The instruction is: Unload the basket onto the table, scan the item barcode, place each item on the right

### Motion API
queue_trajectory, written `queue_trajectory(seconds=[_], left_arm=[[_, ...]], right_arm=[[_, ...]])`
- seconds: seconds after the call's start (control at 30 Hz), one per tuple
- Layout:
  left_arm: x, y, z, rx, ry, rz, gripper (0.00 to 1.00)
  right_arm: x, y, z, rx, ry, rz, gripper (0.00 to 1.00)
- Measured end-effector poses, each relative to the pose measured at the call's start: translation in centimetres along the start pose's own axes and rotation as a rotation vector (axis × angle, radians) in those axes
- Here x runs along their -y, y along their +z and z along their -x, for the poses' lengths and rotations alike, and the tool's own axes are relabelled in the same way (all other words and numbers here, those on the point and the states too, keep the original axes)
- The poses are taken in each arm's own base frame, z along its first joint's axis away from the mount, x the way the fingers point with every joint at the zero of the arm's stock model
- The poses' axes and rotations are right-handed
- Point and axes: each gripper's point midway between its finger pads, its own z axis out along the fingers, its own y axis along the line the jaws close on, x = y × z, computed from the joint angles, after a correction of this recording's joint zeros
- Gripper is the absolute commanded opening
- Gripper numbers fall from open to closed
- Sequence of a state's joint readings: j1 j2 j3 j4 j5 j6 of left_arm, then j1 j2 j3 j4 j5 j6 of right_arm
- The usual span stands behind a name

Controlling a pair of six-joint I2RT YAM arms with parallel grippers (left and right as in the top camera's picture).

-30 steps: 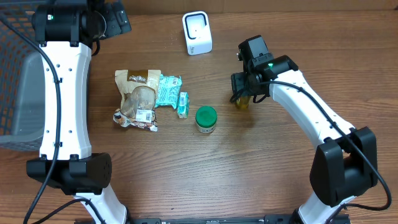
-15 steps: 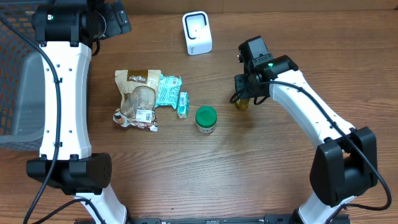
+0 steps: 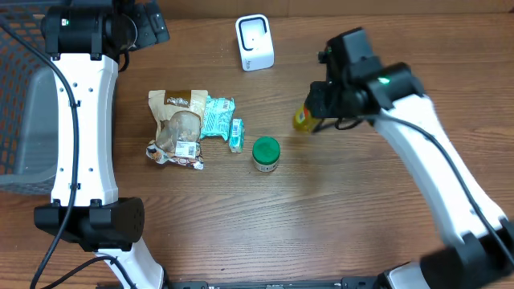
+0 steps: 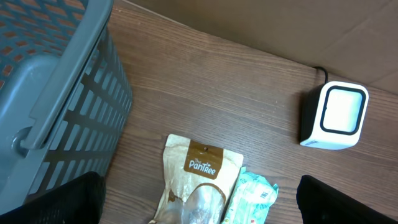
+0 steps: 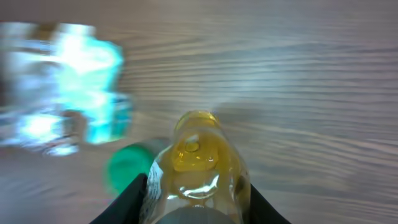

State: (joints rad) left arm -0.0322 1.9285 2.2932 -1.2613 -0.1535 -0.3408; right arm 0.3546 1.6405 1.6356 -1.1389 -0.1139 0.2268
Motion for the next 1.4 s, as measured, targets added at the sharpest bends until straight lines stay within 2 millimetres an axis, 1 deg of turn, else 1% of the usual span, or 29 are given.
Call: queue_trajectory(seconds=[0.03,0.13,0.2,0.23,0.27,0.33,0.47,0.6,0.87,1.4], left_arm=[[0.0,0.0,0.0,0.000,0.000,0.000,1.00],[0.0,0.0,0.0,0.000,0.000,0.000,1.00],[0.0,0.0,0.0,0.000,0.000,0.000,0.99],[0.0,0.0,0.0,0.000,0.000,0.000,0.99],[0.0,0.0,0.0,0.000,0.000,0.000,0.99],[0.0,0.0,0.0,0.000,0.000,0.000,1.00],[0.0,0.0,0.0,0.000,0.000,0.000,0.99],[0.0,0.0,0.0,0.000,0.000,0.000,0.99],[0.0,0.0,0.0,0.000,0.000,0.000,0.99],[0.0,0.0,0.0,0.000,0.000,0.000,1.00]], right_arm=[[-0.9,-1.5,-0.1,0.015,0.002,0.058,0.19],[-3.0,-4.8,-0.7,0.025,0.009,0.211,0.17],[-4.2,-6.0,-1.4,0.004,0.016,0.303,0.16],[-4.8,-6.4,-1.7,-0.016,0.019,0.345,0.15],[-5.4,-6.6,-2.2,-0.042,0.023,0.387,0.13],[-6.3,-6.9,-2.8,-0.080,0.028,0.450,0.10],[-7.3,-7.5,-3.9,-0.137,0.042,0.519,0.07],[-7.8,-8.0,-5.2,-0.200,0.064,0.557,0.07],[-7.9,-8.5,-6.7,-0.268,0.074,0.576,0.07],[-8.0,-8.6,-7.2,-0.281,0.059,0.583,0.07]])
